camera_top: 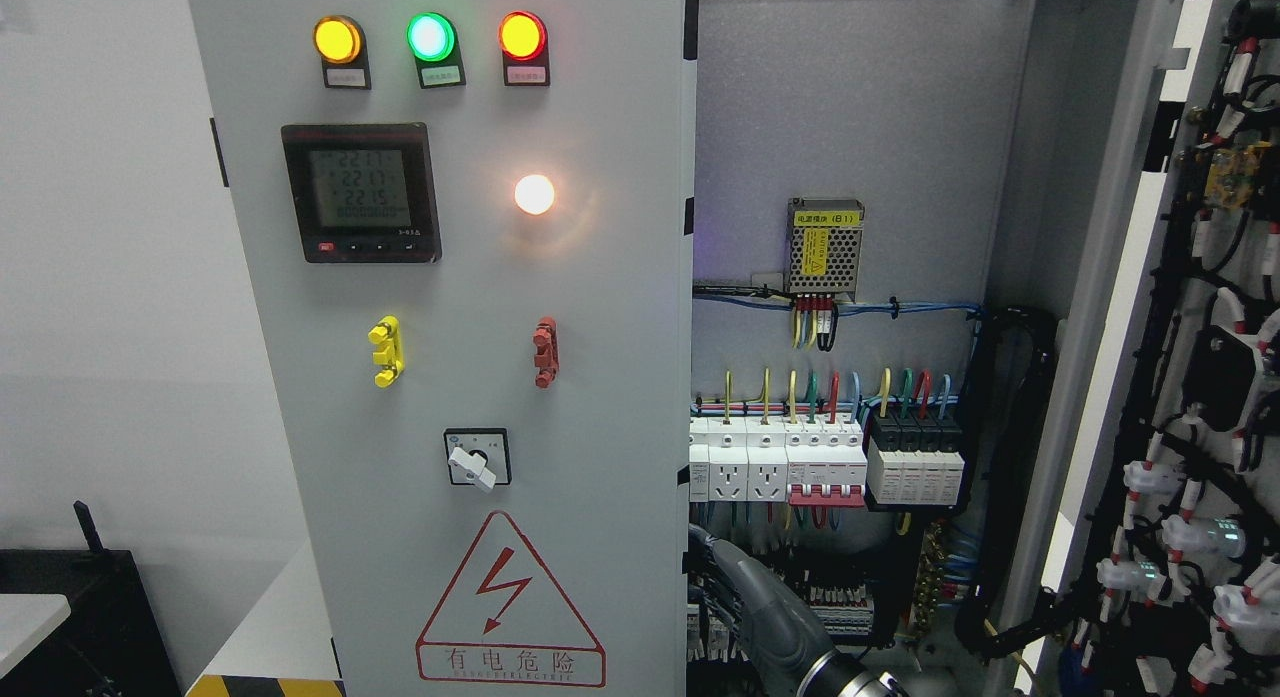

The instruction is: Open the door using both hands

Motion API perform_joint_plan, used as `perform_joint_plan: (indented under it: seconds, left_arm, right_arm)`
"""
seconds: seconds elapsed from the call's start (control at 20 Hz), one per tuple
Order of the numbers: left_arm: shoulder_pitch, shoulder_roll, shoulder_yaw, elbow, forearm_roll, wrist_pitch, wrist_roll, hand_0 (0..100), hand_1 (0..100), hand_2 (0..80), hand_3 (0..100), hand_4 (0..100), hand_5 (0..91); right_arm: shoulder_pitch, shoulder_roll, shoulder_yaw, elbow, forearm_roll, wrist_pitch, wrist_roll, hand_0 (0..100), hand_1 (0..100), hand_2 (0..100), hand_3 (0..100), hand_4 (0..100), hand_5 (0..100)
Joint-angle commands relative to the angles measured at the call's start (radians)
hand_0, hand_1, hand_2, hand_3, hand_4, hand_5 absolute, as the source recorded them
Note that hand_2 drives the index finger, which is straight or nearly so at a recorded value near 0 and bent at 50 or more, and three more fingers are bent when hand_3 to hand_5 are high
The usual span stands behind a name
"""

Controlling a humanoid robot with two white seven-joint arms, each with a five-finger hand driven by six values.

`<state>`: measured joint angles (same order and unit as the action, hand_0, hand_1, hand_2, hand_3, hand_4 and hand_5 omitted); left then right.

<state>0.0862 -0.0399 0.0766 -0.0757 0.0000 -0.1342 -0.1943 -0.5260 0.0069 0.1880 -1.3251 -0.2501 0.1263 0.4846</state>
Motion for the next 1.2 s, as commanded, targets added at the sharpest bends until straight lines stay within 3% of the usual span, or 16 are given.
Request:
perform_joint_plan:
  seconds: [0.0, 1.15]
  left_arm:
    - [0.000, 0.000, 0.000, 0.001, 0.021, 0.001, 0.003, 0, 0, 0.0, 0, 0, 0.0]
    - [0.000, 0.000, 0.000, 0.001, 0.021, 0.001, 0.003, 0, 0, 0.0, 0, 0, 0.0]
  right_arm:
    - [0.000, 0.022, 0.004, 0.003, 0.000, 0.000, 0.020, 38, 0, 0, 0, 0, 0]
    - [-0.011, 0.027, 0.005, 0.000, -0.002, 0.003, 0.069, 38, 0, 0, 0, 0, 0]
